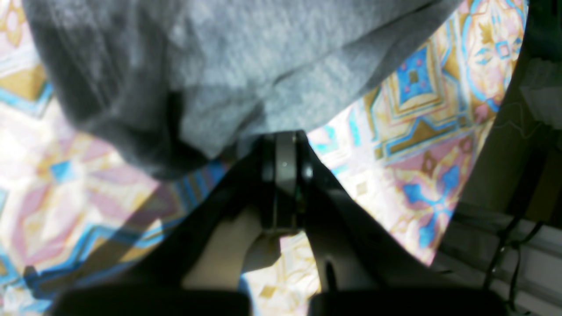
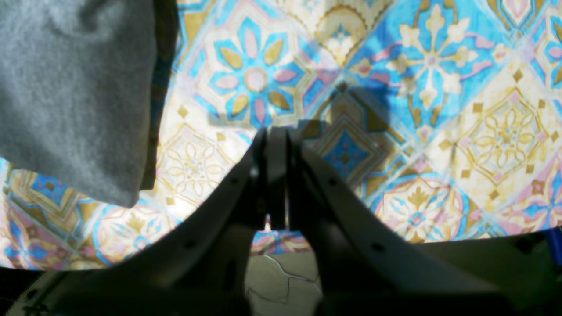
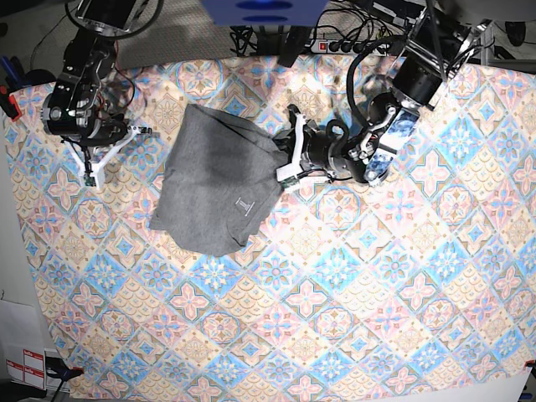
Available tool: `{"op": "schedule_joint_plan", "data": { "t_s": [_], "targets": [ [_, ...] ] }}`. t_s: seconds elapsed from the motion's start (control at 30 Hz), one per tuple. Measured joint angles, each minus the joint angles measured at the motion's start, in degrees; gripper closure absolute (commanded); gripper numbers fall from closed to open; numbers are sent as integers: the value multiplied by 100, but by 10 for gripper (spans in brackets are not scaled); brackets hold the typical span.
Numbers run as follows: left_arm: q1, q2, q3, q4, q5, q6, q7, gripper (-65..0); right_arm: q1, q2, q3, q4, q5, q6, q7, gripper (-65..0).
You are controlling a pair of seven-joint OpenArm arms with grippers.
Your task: Fold the T-shirt properly
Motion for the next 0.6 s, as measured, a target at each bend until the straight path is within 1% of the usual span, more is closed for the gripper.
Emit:
{"op": "schedule_joint_plan", "data": {
  "t_s": [0.07, 0.13, 0.23, 0.37, 0.4, 0.53, 0.6],
  "targets": [
    [-90, 142, 90, -2, 44, -7, 223, 0, 0, -7, -199, 0, 26, 0, 2, -2],
    [-81, 223, 118, -2, 48, 22, 195, 0, 9, -39, -319, 0, 26, 4, 4, -2],
    [-35, 179, 179, -2, -66, -2, 363, 0, 7, -26, -341, 0, 20, 2, -2, -2],
    [-111, 105, 516, 59, -127, -2, 568, 0, 9, -7, -332, 0, 9, 2, 2, -2],
    [-116, 61, 638, 66, -162, -17, 555, 0, 9, -9, -332, 0, 24, 2, 2, -2],
    [-98, 48, 664, 52, -144, -48, 372, 0, 9, -7, -332, 0, 15, 0, 0, -2],
    [-118, 142, 647, 2, -96, -70, 280, 0, 2, -4, -343, 0, 20, 0, 2, -2]
  ]
}}
